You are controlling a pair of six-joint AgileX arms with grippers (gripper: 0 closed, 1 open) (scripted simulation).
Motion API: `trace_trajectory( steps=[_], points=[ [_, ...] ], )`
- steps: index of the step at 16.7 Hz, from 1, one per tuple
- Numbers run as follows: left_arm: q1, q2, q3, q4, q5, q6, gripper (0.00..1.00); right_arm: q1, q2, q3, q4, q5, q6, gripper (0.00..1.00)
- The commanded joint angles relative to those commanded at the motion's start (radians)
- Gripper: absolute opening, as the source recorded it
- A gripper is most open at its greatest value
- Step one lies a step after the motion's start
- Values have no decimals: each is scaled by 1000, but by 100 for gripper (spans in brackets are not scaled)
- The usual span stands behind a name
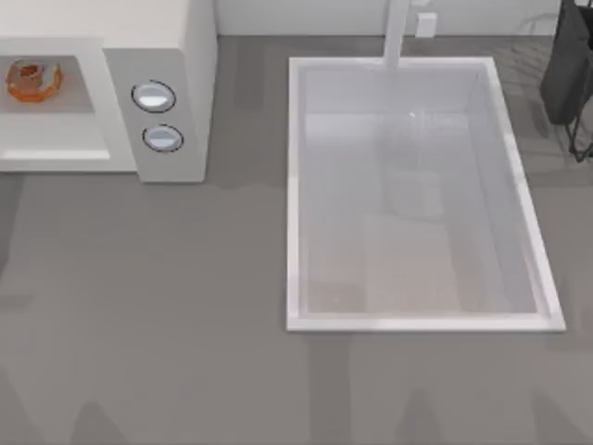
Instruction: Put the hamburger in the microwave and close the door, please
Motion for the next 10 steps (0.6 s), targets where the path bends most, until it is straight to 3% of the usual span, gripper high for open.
trace_trajectory(
  steps=[6, 10],
  points=[
    [180, 654, 417, -195, 53, 292, 0, 0, 0, 0, 0, 0, 0, 100],
    [256, 931, 628, -281, 80, 428, 0, 0, 0, 0, 0, 0, 0, 100]
  ],
)
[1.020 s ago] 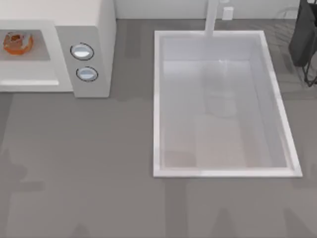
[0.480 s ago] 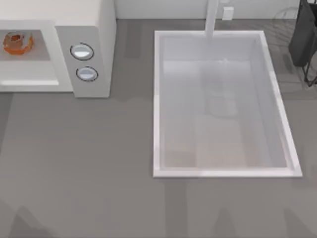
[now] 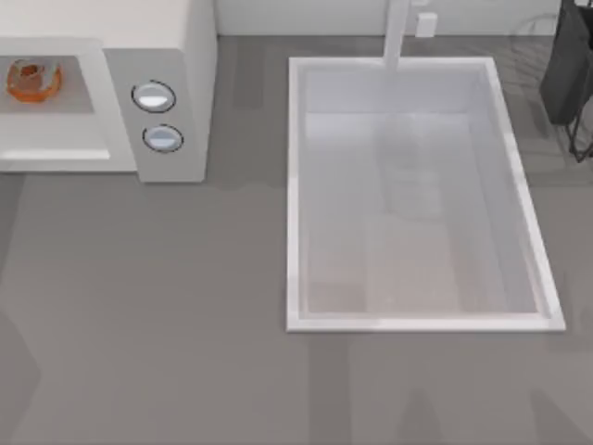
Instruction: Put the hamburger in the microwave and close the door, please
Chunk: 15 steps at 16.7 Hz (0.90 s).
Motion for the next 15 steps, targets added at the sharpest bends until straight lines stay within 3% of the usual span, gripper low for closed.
trace_trajectory(
  steps=[4, 10, 15],
  points=[
    [32, 120, 103, -38, 16, 63, 0, 0, 0, 0, 0, 0, 0, 100],
    [29, 124, 102, -35, 14, 65, 0, 0, 0, 0, 0, 0, 0, 100],
    [36, 175, -6, 124, 13, 64, 0, 0, 0, 0, 0, 0, 0, 100]
  ],
)
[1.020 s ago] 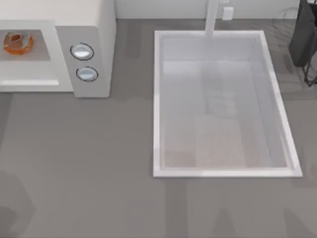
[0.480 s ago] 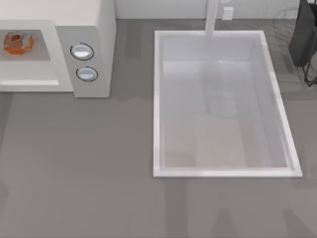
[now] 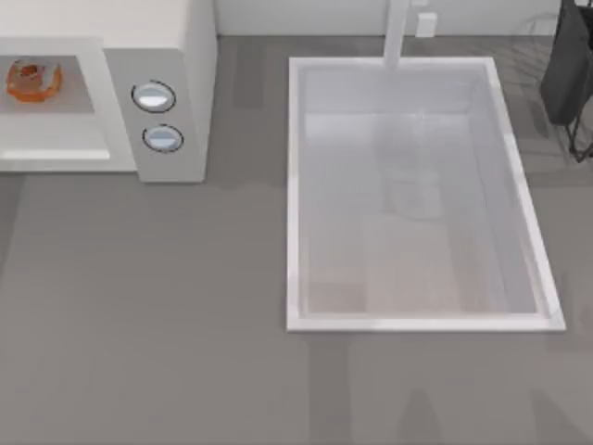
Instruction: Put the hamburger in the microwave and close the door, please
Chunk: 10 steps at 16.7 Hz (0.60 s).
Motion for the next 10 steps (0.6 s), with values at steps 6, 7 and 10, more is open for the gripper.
trace_trajectory(
  steps=[6, 7, 10],
  points=[
    [0, 74, -150, 221, 6, 6, 0, 0, 0, 0, 0, 0, 0, 100],
    [0, 75, -153, 225, 6, 6, 0, 0, 0, 0, 0, 0, 0, 100],
    [-3, 71, -152, 221, 6, 6, 0, 0, 0, 0, 0, 0, 0, 100]
  ],
)
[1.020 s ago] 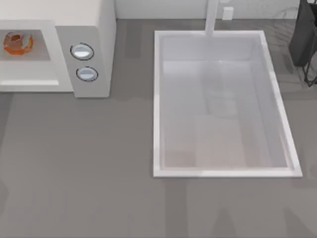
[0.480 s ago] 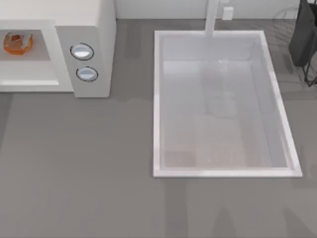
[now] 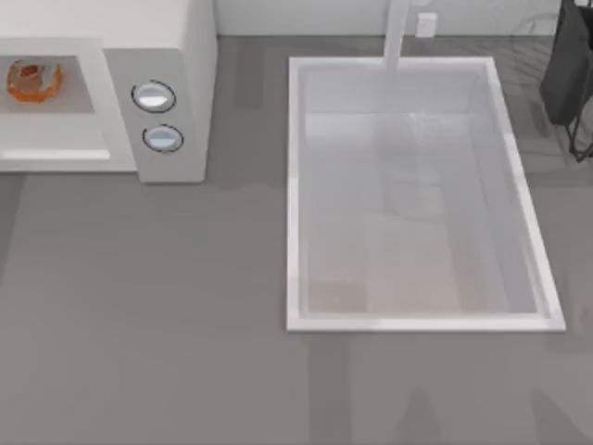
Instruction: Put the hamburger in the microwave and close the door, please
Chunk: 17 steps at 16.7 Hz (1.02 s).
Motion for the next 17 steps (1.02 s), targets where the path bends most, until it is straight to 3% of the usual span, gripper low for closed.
trace_trajectory(
  steps=[4, 10, 17],
  points=[
    [-39, -71, -74, 40, -24, -49, 0, 0, 0, 0, 0, 0, 0, 100],
    [-167, -290, -348, 162, -85, -184, 0, 0, 0, 0, 0, 0, 0, 100],
    [-195, -325, -387, 180, -99, -216, 0, 0, 0, 0, 0, 0, 0, 100]
  ],
)
